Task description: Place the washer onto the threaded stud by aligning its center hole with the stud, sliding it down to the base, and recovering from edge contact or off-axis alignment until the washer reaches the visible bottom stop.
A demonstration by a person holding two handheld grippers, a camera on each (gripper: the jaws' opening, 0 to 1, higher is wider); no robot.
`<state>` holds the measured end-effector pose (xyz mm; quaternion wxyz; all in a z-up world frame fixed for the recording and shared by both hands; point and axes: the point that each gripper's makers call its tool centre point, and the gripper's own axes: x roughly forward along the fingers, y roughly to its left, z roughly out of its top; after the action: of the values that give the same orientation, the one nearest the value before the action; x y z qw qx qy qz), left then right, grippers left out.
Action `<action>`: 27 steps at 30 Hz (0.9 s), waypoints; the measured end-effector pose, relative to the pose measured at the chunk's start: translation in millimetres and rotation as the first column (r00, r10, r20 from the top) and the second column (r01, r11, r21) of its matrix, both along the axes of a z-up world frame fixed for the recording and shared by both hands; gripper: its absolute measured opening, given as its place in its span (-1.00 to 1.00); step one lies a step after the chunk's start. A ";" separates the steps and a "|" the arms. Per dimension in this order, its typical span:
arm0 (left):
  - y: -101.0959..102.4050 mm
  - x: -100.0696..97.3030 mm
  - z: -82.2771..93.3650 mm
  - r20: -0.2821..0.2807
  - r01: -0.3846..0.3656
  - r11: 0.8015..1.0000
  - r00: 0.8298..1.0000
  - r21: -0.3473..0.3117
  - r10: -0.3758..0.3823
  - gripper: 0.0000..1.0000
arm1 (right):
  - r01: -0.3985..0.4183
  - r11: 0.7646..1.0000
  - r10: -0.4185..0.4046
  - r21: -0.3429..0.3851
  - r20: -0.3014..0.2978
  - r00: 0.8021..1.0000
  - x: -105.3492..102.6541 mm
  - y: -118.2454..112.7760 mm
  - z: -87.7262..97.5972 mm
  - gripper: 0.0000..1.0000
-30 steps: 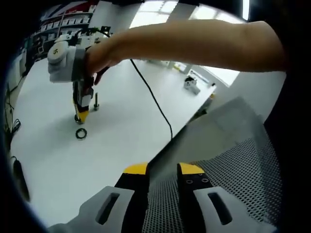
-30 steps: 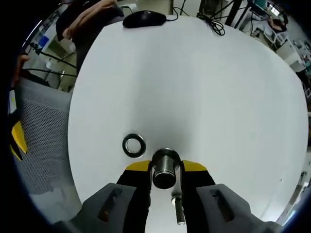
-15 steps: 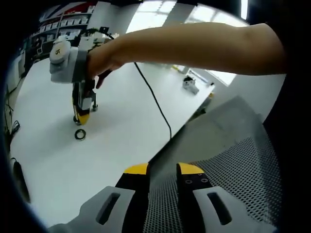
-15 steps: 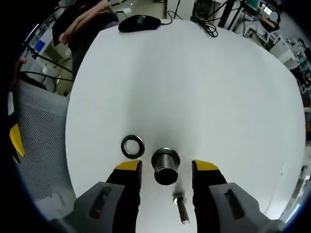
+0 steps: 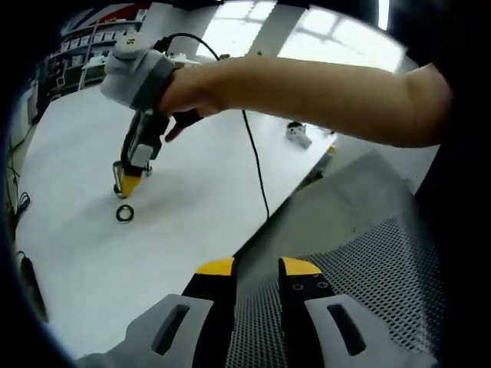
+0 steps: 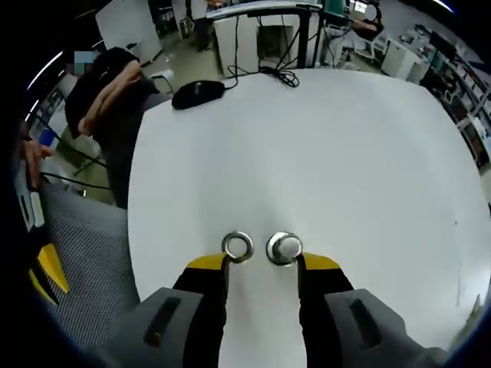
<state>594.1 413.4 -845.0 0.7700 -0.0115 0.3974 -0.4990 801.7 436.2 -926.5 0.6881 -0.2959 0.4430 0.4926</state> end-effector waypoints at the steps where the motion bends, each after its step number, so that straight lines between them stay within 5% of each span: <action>1: -0.1 0.0 0.1 0.000 0.000 1.000 1.000 -0.001 0.000 -0.61 | 0.007 1.000 -0.007 0.002 0.002 1.000 -1.7 -1.5 -0.7 -0.27; 9: -0.1 0.4 0.9 0.003 -0.003 1.000 1.000 -0.003 0.003 -0.61 | 0.089 0.996 -0.088 0.019 -0.040 0.995 -19.0 -8.2 -20.2 -0.29; 27: 0.7 1.8 1.1 0.001 -0.011 1.000 1.000 -0.004 0.011 -0.61 | 0.046 0.999 -0.045 0.020 -0.020 0.999 -29.7 18.1 -46.4 -0.31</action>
<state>595.9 414.1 -843.9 0.7730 -0.0150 0.3959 -0.4955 772.1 454.2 -972.9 0.6979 -0.2740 0.4511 0.4841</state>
